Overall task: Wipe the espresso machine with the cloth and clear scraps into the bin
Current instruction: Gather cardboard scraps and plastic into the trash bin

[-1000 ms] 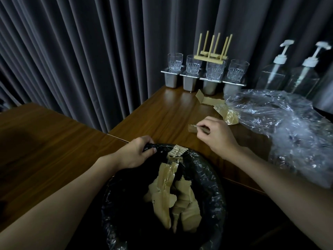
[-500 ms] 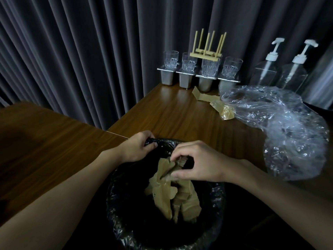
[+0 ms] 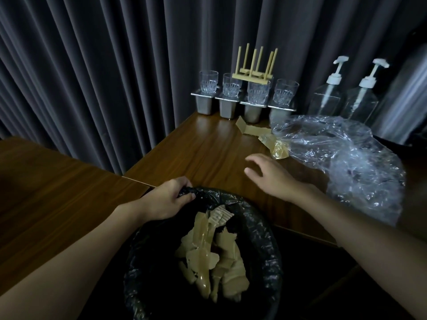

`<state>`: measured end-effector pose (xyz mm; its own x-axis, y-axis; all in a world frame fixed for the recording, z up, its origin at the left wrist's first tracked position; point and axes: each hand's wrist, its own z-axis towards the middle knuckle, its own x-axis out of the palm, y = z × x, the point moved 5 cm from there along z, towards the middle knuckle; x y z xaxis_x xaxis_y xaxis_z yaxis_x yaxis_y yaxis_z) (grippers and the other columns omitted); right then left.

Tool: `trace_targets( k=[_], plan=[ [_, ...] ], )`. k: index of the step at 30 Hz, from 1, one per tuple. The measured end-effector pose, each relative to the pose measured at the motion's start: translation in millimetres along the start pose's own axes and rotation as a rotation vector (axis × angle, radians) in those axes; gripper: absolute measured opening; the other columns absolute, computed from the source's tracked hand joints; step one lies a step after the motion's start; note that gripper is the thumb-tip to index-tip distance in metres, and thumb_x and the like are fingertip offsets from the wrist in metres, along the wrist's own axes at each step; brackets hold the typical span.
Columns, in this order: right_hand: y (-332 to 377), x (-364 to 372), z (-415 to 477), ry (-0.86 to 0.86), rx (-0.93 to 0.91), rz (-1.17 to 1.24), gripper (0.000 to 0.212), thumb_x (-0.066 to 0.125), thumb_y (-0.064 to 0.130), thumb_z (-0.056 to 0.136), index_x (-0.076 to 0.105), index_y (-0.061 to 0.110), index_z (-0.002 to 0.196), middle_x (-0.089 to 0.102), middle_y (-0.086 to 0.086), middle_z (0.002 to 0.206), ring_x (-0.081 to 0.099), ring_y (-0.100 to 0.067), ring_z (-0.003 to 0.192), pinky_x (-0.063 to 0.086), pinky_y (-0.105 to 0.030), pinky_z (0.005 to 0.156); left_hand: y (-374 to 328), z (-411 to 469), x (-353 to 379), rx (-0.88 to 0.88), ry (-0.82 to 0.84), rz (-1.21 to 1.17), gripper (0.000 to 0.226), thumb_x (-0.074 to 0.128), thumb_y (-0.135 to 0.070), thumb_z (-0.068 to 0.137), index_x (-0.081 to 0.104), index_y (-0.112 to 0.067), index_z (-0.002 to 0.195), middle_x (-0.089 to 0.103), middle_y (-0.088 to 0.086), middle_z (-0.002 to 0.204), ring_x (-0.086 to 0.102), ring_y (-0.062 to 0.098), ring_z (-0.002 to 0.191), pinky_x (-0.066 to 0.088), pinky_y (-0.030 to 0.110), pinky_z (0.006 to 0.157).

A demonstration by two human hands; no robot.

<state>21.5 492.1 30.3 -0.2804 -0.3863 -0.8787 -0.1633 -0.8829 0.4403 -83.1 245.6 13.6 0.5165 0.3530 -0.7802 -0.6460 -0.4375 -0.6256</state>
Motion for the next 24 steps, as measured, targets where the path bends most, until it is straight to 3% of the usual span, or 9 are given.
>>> trace_targets(
  k=[3, 6, 13, 17, 21, 24],
  plan=[
    [-49.3, 0.0, 16.9, 0.107, 0.165, -0.203, 0.06, 0.043, 0.043, 0.1, 0.028, 0.015, 0.151, 0.02, -0.003, 0.161, 0.02, -0.022, 0.147, 0.024, -0.043, 0.118, -3.9, 1.1, -0.1, 0.004, 0.0, 0.03, 0.004, 0.058, -0.026, 0.098, 0.057, -0.022, 0.098, 0.065, -0.001, 0.091, 0.062, 0.007, 0.079, 0.051, 0.023, 0.066],
    [-71.5, 1.0, 30.9, 0.125, 0.202, -0.281, 0.063, 0.039, 0.045, 0.101, 0.022, 0.013, 0.153, 0.012, -0.006, 0.163, 0.008, -0.023, 0.15, 0.016, -0.044, 0.121, -3.9, 3.2, -1.7, -0.01, 0.009, 0.054, 0.004, 0.057, -0.028, 0.098, 0.056, -0.025, 0.099, 0.065, -0.004, 0.092, 0.063, 0.008, 0.08, 0.053, 0.029, 0.07],
    [-88.6, 12.6, 54.6, 0.088, 0.341, -0.408, 0.059, 0.03, 0.051, 0.1, 0.025, 0.019, 0.15, 0.023, -0.016, 0.157, 0.015, -0.035, 0.146, 0.019, -0.053, 0.114, -0.7, 2.7, -1.5, -0.043, 0.003, 0.085, 0.008, 0.057, -0.032, 0.097, 0.057, -0.026, 0.102, 0.065, -0.007, 0.093, 0.063, 0.005, 0.082, 0.055, 0.032, 0.075],
    [-93.5, 15.3, 60.3, 0.1, 0.399, -0.418, 0.059, 0.025, 0.054, 0.098, 0.026, 0.023, 0.148, 0.036, -0.011, 0.151, 0.015, -0.035, 0.143, 0.02, -0.055, 0.11, -0.1, 3.2, -1.7, -0.04, -0.001, 0.083, 0.007, 0.058, -0.03, 0.097, 0.057, -0.026, 0.102, 0.065, -0.007, 0.093, 0.062, 0.003, 0.081, 0.054, 0.028, 0.073],
    [-89.0, 11.1, 59.1, -0.007, 0.297, -0.496, 0.056, 0.03, 0.052, 0.098, 0.034, 0.022, 0.146, 0.047, -0.005, 0.144, 0.026, -0.03, 0.139, 0.023, -0.049, 0.107, -0.6, 2.6, -0.8, -0.034, -0.008, 0.08, 0.005, 0.059, -0.028, 0.097, 0.057, -0.025, 0.1, 0.066, -0.005, 0.09, 0.061, 0.003, 0.08, 0.053, 0.028, 0.07],
    [-91.0, 11.5, 58.6, -0.049, 0.215, -0.461, 0.052, 0.034, 0.045, 0.101, 0.038, 0.018, 0.145, 0.045, -0.004, 0.147, 0.03, -0.026, 0.141, 0.022, -0.046, 0.114, -0.4, 1.8, -0.2, -0.034, -0.007, 0.069, 0.002, 0.059, -0.028, 0.097, 0.057, -0.027, 0.097, 0.066, -0.004, 0.088, 0.062, 0.005, 0.078, 0.053, 0.029, 0.068]
  ],
)
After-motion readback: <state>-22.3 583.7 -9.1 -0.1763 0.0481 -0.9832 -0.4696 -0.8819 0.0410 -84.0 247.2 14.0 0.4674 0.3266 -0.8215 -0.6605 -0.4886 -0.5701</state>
